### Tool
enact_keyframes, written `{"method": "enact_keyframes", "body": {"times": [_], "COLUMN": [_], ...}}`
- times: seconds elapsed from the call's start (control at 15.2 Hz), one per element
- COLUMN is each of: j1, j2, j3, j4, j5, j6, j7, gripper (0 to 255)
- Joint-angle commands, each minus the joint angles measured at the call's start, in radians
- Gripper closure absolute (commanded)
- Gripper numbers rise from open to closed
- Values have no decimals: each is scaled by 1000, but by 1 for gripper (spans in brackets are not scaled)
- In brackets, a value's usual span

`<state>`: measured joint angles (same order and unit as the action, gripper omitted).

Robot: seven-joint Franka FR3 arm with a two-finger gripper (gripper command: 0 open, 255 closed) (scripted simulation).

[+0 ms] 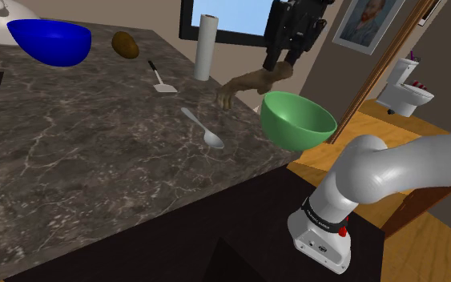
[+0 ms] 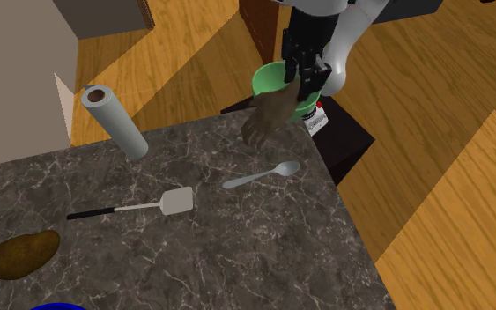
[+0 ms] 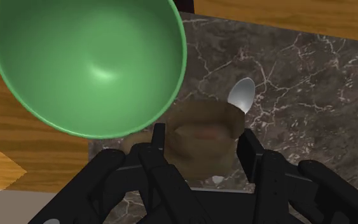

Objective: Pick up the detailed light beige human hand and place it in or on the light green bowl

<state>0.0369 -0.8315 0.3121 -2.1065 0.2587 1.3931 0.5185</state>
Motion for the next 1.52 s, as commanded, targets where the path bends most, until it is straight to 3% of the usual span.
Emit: {"method": "enact_keyframes", "body": {"times": [0.0,0.4,1.45], "j1": [16,62,88], "j2": [-65,-238,-372], "j3": [-15,-39,-1], "j4": [-26,-75,-341], "j5": [5,25,65], "j6": [-41,-165,-33], "j7": [3,34,17], "gripper": [255,255,255]}}
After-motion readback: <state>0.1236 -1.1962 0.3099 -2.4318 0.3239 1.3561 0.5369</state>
